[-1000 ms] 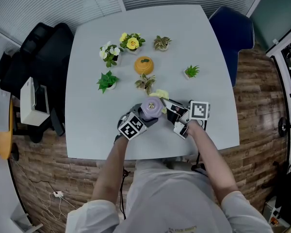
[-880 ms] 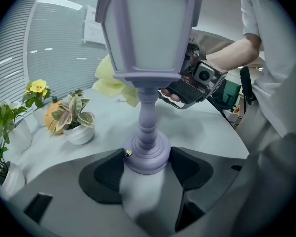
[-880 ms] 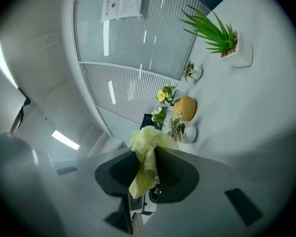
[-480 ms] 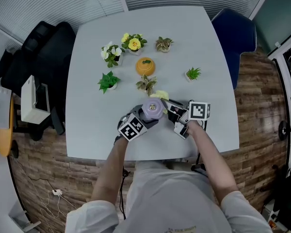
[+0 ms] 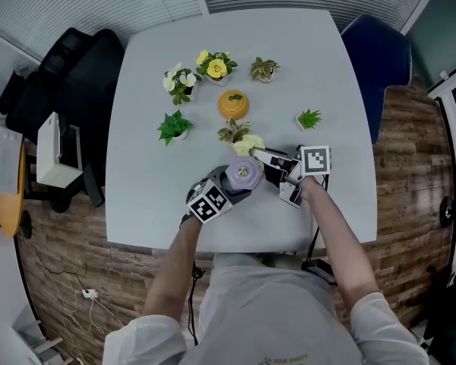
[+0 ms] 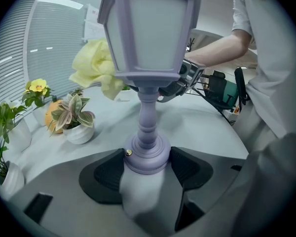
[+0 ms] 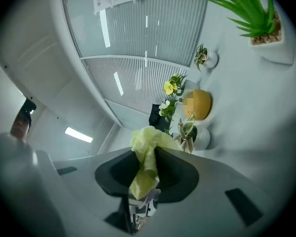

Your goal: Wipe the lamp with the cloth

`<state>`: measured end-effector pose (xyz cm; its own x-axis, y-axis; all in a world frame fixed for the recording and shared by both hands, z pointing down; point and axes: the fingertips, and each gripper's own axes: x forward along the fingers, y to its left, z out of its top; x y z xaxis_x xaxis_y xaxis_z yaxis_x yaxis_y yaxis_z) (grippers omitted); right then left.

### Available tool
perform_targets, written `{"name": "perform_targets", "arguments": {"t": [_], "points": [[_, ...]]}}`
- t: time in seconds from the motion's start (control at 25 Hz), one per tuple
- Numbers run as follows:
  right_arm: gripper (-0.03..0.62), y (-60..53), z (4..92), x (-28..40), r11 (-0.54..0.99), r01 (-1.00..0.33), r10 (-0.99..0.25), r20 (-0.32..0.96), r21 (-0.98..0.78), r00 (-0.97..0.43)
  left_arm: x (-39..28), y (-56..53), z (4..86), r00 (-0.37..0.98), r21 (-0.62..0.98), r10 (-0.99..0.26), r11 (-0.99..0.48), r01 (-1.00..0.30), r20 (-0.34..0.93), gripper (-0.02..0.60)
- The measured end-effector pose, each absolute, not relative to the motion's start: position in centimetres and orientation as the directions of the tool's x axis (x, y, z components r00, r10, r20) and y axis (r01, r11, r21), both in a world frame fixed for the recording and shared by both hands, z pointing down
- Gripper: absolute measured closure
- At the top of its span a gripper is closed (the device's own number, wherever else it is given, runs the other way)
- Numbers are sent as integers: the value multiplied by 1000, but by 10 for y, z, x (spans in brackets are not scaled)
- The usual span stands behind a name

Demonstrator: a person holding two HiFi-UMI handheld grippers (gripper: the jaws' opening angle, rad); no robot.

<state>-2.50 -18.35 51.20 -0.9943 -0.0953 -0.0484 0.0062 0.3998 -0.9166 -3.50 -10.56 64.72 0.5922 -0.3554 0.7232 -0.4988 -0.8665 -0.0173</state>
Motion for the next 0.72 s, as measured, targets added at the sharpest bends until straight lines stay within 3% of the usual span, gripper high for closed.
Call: {"name": "perform_targets", "arguments": {"t": [0.36,0.72], "points": [[490,-187,506,-43,361,95,42,-86,-928,-995,-36,-107,647,596,-26,-363,-868,-497,716,278],[490,-190,498,-57,360,132,86,-108,-924,-990,-35,-106,646,595,-25,-362,-867,-497,718,278]]}}
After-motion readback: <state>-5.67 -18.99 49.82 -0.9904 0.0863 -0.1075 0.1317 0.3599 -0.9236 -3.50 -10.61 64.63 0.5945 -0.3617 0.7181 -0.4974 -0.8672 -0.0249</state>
